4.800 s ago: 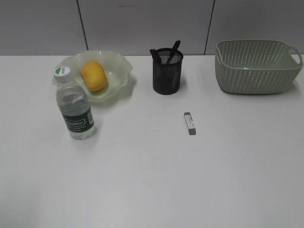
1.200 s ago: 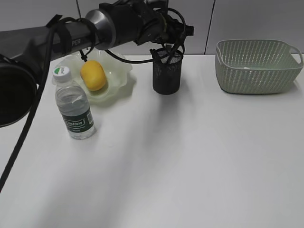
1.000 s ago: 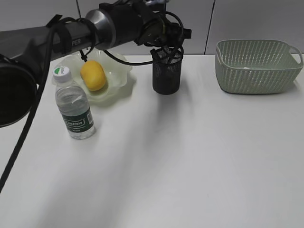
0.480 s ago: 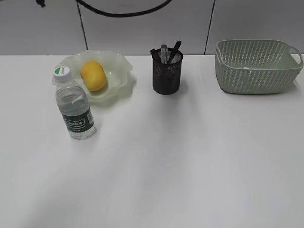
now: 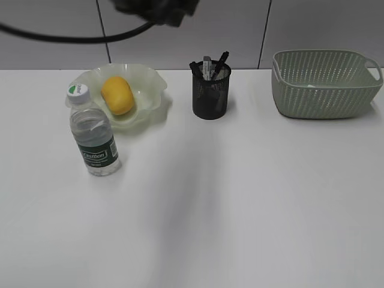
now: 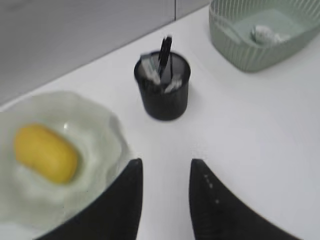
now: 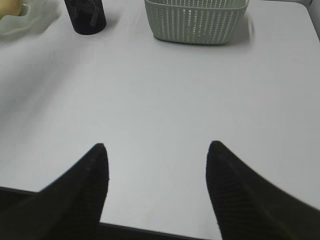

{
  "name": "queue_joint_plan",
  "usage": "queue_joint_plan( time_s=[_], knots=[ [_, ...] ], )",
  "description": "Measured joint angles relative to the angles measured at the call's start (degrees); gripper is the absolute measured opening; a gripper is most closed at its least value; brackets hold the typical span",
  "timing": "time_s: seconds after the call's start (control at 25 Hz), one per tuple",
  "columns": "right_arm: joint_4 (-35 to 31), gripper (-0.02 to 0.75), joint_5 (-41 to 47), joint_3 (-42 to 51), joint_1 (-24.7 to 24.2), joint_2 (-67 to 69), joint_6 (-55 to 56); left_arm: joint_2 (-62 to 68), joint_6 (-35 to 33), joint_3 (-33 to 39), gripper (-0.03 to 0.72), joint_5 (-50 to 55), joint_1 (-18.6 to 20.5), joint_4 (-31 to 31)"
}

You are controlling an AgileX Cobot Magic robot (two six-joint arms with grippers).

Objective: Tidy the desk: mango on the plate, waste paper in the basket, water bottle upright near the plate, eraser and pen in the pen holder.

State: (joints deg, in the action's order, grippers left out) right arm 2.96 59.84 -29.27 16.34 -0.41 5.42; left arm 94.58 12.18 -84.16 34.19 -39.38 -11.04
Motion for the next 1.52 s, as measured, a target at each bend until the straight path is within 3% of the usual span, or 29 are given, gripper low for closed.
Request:
queue_joint_plan(
  time_s=[0.2, 0.44, 0.6, 0.88, 1.08, 1.52],
  knots=[
    [0.00, 0.488, 0.00, 0.00, 0.00, 0.00, 0.00, -22.50, -0.14, 24.37, 0.236, 2.40, 0.43, -0.44],
    [0.00, 0.488, 0.00, 0.00, 0.00, 0.00, 0.00, -53.62, -0.14, 39.58, 0.236, 16.13, 0.43, -0.44],
    [-0.05, 0.488, 0.00, 0.00, 0.00, 0.00, 0.00, -72.11, -0.14, 43.03, 0.236, 24.68, 0.43, -1.35],
    [-0.05, 0.487, 0.00, 0.00, 0.00, 0.00, 0.00, -92.74, -0.14, 48.38, 0.236, 26.79, 0.43, -0.97],
    [-0.05, 0.488, 0.00, 0.00, 0.00, 0.00, 0.00, -94.95, -0.14, 53.00, 0.233, 27.14, 0.43, 0.31],
    [-0.05, 0.488, 0.00, 0.00, -0.36, 0.00, 0.00, -94.95, -0.14, 53.32, 0.229, 26.68, 1.00, 0.39]
  ],
)
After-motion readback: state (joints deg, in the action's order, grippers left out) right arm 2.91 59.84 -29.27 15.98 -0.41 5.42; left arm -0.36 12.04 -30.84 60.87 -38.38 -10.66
